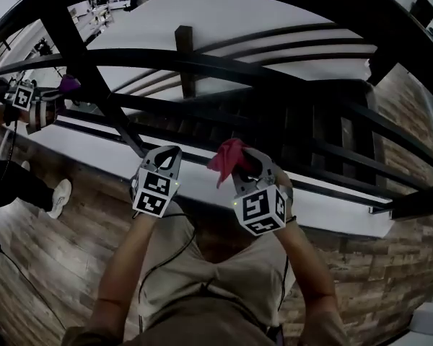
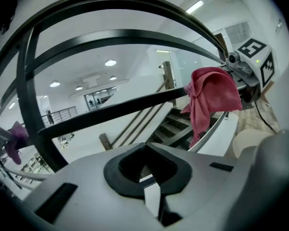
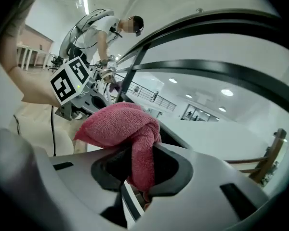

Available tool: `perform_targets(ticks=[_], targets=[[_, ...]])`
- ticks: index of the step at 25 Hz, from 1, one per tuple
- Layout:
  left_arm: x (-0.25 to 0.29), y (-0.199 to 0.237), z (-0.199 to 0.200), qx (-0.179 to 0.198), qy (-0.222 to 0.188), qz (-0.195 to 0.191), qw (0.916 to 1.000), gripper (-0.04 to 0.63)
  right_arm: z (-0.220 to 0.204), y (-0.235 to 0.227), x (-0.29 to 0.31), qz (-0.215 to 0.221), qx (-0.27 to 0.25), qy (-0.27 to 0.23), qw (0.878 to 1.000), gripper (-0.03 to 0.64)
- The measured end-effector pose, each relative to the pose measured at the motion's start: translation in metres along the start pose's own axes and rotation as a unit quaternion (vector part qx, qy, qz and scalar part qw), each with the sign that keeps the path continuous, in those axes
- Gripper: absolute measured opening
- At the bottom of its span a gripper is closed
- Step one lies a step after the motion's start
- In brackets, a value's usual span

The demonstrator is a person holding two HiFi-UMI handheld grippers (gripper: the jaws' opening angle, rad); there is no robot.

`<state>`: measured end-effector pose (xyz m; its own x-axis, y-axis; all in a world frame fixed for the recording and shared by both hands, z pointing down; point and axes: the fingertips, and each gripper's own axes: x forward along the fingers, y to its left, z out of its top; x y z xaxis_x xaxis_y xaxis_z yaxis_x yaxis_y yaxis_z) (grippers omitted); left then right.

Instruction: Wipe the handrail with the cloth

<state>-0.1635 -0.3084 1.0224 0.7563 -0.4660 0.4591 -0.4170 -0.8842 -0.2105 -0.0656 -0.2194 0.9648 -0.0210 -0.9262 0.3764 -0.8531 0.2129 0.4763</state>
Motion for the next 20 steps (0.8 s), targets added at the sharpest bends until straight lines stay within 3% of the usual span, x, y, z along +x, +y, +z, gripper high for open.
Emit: perform_targets(ticks=[4, 9, 15, 20], targets=[[-0.008, 0.064, -0.052, -0.034, 0.016, 0.039, 0.9985, 0.017, 0.03, 0.063, 0.088, 0.062, -0.012, -0.002, 0.998, 0.104], [-0.028, 0.114, -0.097, -0.067, 0.029, 0.083, 0.9939, 0.017, 0.06, 0.112, 0.164, 0.091, -0.017, 0.001, 0.996, 0.104], [-0.036, 0.15, -0.144, -0.091, 0.044, 0.113, 0.9884, 0.017, 0.073, 0.155, 0.246, 0.068, -0.003, 0.016, 0.998, 0.104], [-0.044, 0.165, -0.167, -0.105, 0.059, 0.126, 0.9847, 0.017, 0.09, 0.187, 0.291, 0.051, -0.051, 0.025, 0.997, 0.104]])
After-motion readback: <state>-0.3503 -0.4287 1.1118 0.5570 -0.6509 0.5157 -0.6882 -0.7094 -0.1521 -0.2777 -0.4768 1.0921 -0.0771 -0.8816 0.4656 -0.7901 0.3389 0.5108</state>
